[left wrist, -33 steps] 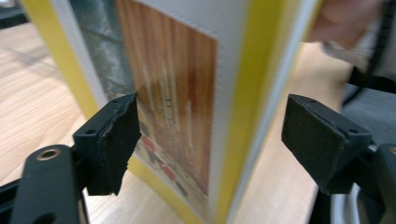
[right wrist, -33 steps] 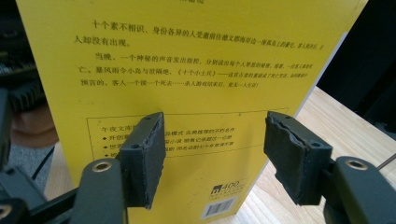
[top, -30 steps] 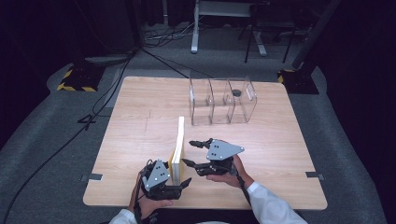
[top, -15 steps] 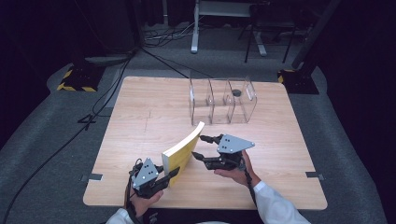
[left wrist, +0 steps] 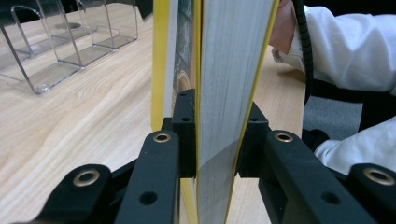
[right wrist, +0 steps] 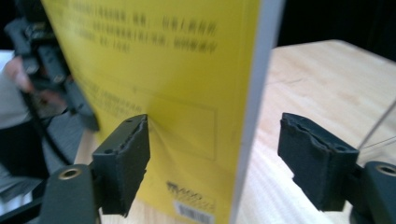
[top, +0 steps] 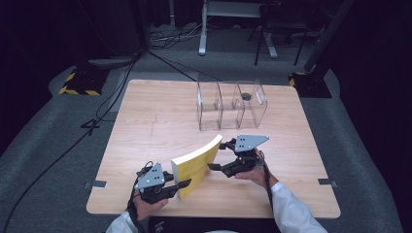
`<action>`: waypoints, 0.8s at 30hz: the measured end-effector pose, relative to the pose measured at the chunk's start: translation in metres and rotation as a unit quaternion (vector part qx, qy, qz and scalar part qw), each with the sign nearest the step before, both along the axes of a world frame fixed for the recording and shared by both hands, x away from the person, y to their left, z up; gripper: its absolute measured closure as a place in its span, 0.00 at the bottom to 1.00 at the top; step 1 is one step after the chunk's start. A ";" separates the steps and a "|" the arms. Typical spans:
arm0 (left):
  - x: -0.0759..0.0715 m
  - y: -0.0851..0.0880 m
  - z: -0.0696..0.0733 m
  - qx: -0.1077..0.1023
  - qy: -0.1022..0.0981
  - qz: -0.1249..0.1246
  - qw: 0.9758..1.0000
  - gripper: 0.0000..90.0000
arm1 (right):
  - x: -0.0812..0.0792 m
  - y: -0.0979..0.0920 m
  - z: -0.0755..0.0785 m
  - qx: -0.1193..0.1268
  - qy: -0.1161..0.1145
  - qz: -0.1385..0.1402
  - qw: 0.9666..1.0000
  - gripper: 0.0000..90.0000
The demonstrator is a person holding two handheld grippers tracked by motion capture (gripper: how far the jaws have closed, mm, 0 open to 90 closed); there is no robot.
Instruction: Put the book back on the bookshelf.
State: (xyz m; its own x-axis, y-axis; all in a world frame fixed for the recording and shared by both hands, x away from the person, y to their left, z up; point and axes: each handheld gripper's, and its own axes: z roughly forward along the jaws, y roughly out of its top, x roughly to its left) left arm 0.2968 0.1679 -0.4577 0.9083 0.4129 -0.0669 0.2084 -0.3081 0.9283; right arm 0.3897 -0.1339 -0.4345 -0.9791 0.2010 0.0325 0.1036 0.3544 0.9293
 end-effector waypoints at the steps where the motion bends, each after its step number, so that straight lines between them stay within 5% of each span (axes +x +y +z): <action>1: 0.000 0.000 0.000 0.000 0.000 0.000 1.000 0.83 | 0.000 0.000 0.000 0.000 0.000 0.000 1.000 0.34; 4: 0.009 0.001 0.001 0.005 -0.004 0.004 1.000 0.83 | -0.005 0.003 -0.004 -0.026 -0.031 0.001 0.999 0.41; 11: 0.034 0.004 0.003 0.029 -0.006 0.020 0.999 0.77 | -0.003 -0.014 -0.004 -0.014 -0.030 -0.006 0.999 0.70; 15: 0.047 0.000 0.002 0.014 0.007 0.004 1.000 0.74 | -0.006 -0.026 -0.004 -0.012 -0.039 0.014 0.999 0.81; 20: 0.046 -0.017 0.005 0.028 -0.005 -0.048 0.998 0.82 | -0.013 -0.043 -0.003 -0.019 -0.048 0.034 0.998 0.82; 24: 0.047 -0.031 0.007 0.035 -0.006 -0.073 0.997 0.83 | -0.012 -0.054 -0.004 -0.012 -0.033 0.051 0.998 0.70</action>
State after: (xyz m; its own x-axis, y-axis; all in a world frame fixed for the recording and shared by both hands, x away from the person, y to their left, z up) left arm 0.3435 0.1365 -0.4507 0.9599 0.2787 -0.0305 0.1444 -0.3984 0.9058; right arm 0.3774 -0.1882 -0.4385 -0.9943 0.1003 -0.0363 0.0049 0.3830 0.9237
